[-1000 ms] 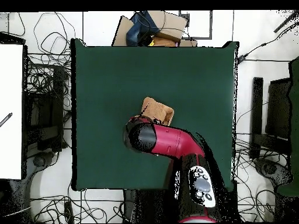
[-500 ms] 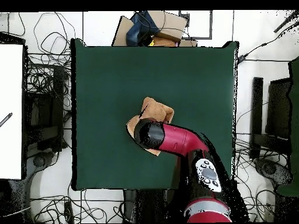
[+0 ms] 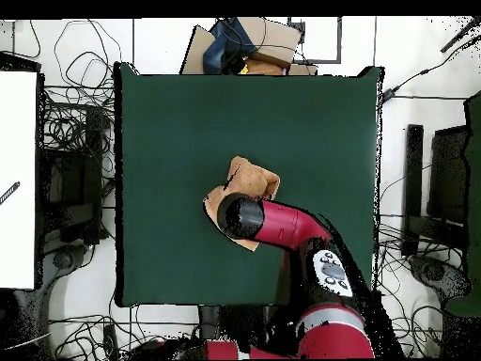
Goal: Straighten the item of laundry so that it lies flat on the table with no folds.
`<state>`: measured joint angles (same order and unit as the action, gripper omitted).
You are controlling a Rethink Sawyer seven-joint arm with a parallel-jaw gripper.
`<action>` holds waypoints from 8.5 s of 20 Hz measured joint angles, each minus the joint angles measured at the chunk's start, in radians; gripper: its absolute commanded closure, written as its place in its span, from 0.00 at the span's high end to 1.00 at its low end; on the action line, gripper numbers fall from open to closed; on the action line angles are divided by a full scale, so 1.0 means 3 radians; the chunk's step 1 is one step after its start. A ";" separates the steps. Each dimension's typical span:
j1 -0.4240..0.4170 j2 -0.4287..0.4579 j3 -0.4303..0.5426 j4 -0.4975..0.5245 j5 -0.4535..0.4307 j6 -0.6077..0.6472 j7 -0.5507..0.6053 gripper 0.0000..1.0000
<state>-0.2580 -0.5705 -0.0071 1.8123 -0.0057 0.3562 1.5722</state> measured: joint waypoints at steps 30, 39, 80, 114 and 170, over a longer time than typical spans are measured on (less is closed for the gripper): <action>0.0081 0.0032 0.0000 -0.0080 -0.0001 0.0001 0.0000 1.00; 0.0081 0.0032 0.0000 -0.0127 -0.0001 0.0024 0.0000 1.00; 0.0091 -0.0003 0.0000 -0.0647 0.0051 0.0383 0.0000 1.00; 0.0210 0.0280 -0.0004 -0.0699 0.0051 0.0316 0.0001 0.00; 0.0214 -0.0150 -0.0008 -0.0081 0.0051 0.0149 0.0002 0.00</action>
<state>-0.1938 -0.6156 -0.0095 1.7880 0.0097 0.4009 1.5729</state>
